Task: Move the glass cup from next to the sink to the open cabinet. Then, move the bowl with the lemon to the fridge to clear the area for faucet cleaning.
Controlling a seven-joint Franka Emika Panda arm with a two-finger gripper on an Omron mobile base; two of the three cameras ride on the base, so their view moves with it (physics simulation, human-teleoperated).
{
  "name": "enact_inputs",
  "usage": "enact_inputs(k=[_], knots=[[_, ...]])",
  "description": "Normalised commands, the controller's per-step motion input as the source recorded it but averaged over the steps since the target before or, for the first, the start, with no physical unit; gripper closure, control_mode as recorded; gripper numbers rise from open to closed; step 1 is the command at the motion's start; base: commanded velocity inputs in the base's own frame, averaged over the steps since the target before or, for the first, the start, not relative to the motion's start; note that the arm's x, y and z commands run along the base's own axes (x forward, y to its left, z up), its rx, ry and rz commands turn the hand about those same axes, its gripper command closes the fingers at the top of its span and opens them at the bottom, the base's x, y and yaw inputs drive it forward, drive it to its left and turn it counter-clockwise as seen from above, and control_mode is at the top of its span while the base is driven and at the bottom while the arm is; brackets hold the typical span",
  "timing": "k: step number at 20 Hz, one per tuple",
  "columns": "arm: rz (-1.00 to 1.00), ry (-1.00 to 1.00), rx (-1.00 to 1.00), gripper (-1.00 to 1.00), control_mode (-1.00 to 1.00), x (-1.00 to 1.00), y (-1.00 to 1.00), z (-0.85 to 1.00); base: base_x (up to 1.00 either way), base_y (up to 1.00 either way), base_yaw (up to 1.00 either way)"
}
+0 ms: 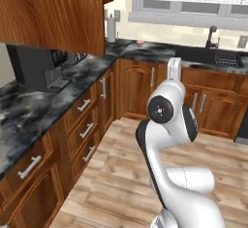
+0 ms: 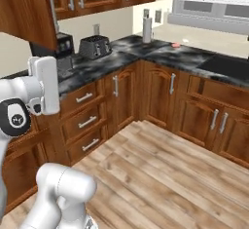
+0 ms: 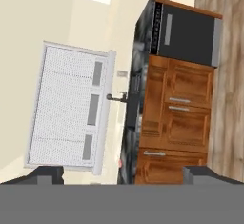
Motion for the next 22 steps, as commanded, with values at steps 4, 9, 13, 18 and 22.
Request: enact_inputs(k=[4, 9, 13, 18, 22], knots=[[0.0, 0.0, 0.0, -1.0, 1.0, 0.0, 0.0, 0.0, 0.51, -0.36, 0.02], [0.0, 0.0, 0.0, -1.0, 1.0, 0.0, 0.0, 0.0, 0.57, -0.35, 0.01], [0.0, 0.0, 0.0, -1.0, 1.0, 0.0, 0.0, 0.0, 0.63, -0.36, 0.01], [0.0, 0.0, 0.0, -1.0, 1.0, 0.0, 0.0, 0.0, 0.42, -0.86, -0.12], [0.0, 0.0, 0.0, -1.0, 1.0, 0.0, 0.0, 0.0, 0.56, -0.87, -0.41]])
